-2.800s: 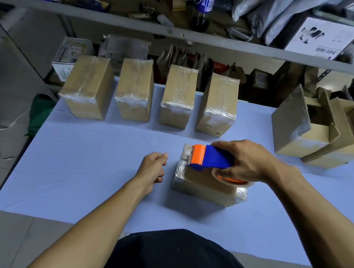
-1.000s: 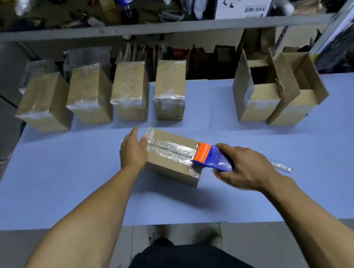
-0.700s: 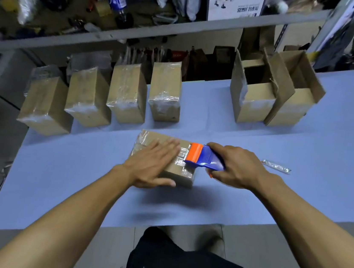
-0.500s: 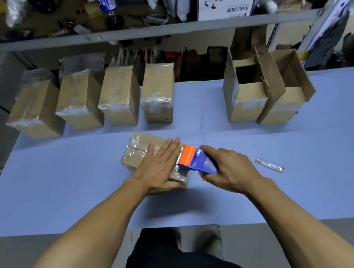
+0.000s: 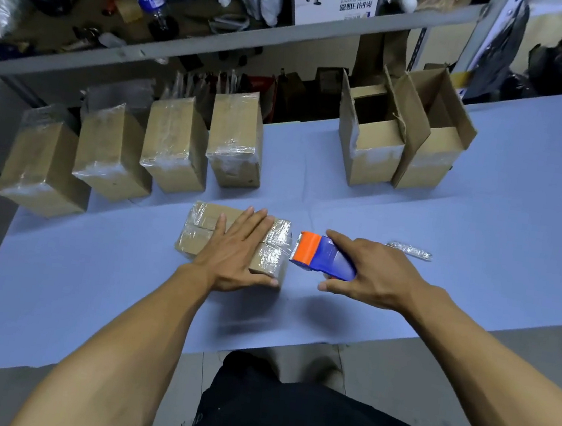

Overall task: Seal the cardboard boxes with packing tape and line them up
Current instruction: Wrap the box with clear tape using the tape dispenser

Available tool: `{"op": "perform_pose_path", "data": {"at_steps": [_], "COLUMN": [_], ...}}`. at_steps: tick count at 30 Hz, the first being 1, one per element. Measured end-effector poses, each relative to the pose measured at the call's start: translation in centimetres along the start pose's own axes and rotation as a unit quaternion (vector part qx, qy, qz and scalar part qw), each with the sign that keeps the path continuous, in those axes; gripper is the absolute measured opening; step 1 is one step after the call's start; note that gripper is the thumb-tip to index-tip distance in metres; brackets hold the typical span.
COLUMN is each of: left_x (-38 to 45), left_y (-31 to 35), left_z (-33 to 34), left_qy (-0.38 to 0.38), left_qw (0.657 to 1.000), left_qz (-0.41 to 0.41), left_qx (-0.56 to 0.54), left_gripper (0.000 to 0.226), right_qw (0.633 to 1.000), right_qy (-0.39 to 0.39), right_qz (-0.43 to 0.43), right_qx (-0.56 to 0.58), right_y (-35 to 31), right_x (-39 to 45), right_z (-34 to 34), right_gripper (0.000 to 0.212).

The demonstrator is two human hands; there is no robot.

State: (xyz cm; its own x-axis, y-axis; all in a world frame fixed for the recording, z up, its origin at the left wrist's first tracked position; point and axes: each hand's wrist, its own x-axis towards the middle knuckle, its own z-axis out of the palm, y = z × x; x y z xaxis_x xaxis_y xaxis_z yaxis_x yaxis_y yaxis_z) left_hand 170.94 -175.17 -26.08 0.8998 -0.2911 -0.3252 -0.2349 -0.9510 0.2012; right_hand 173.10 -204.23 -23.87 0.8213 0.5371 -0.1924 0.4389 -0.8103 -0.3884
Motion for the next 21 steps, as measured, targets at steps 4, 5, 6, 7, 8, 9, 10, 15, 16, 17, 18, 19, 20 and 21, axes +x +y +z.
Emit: {"op": "perform_pose_path", "data": {"at_steps": [4,5,6,7,8,9,10,15,16,17,18,19,20,21], "left_x": [-0.2,-0.2,-0.2,-0.1,-0.1,0.0,0.0,-0.2,-0.2,-0.3,-0.3,-0.3,-0.5,-0.6], "left_y": [0.0,0.0,0.0,0.0,0.0,0.0,0.0,0.4,0.5,0.6,0.8,1.0,1.1,1.3], "left_z": [0.0,0.1,0.2,0.2,0.2,0.1,0.1,0.4,0.5,0.5,0.5,0.6,0.7,0.8], "left_qy": [0.008,0.009,0.010,0.009,0.006,0.003,0.002,0.000,0.003,0.006,0.008,0.012,0.016,0.020], "left_qw": [1.000,1.000,1.000,1.000,1.000,1.000,1.000,1.000,1.000,1.000,1.000,1.000,0.999,0.999], "left_qz": [0.003,0.004,0.003,0.001,-0.003,-0.005,-0.006,-0.014,-0.016,-0.018,-0.020,-0.021,-0.024,-0.030], "left_qx": [-0.017,-0.017,-0.015,-0.012,-0.010,-0.007,-0.003,0.021,0.023,0.023,0.022,0.020,0.014,0.002], "left_gripper": [0.116,0.116,0.115,0.115,0.115,0.115,0.115,0.116,0.116,0.117,0.117,0.117,0.116,0.114], "right_qw": [0.999,0.998,0.998,0.998,0.998,0.999,0.999,0.999,0.998,0.997,0.996,0.994,0.992,0.990], "right_qy": [-0.010,-0.014,-0.015,-0.017,-0.019,-0.023,-0.025,-0.016,-0.012,-0.011,-0.011,-0.013,-0.016,-0.017], "right_qz": [0.014,0.010,0.006,0.005,0.008,0.012,0.019,0.031,0.033,0.041,0.053,0.064,0.072,0.078], "right_qx": [0.052,0.058,0.060,0.058,0.053,0.047,0.043,-0.028,-0.050,-0.066,-0.077,-0.088,-0.102,-0.119], "right_y": [0.9,0.9,0.9,0.9,1.3,1.9,2.5,1.6,0.7,-0.3,-1.3,-2.4,-3.6,-4.8], "right_x": [-0.8,-1.0,-1.1,-1.3,-1.6,-2.0,-2.5,-2.1,-1.5,-0.9,-0.1,0.7,1.5,2.3], "right_z": [0.1,0.2,0.5,0.7,0.9,1.0,1.0,1.1,1.3,1.4,1.6,1.7,1.8,1.8], "right_gripper": [0.082,0.081,0.080,0.080,0.079,0.079,0.078,0.077,0.076,0.074,0.071,0.066,0.060,0.052]}}
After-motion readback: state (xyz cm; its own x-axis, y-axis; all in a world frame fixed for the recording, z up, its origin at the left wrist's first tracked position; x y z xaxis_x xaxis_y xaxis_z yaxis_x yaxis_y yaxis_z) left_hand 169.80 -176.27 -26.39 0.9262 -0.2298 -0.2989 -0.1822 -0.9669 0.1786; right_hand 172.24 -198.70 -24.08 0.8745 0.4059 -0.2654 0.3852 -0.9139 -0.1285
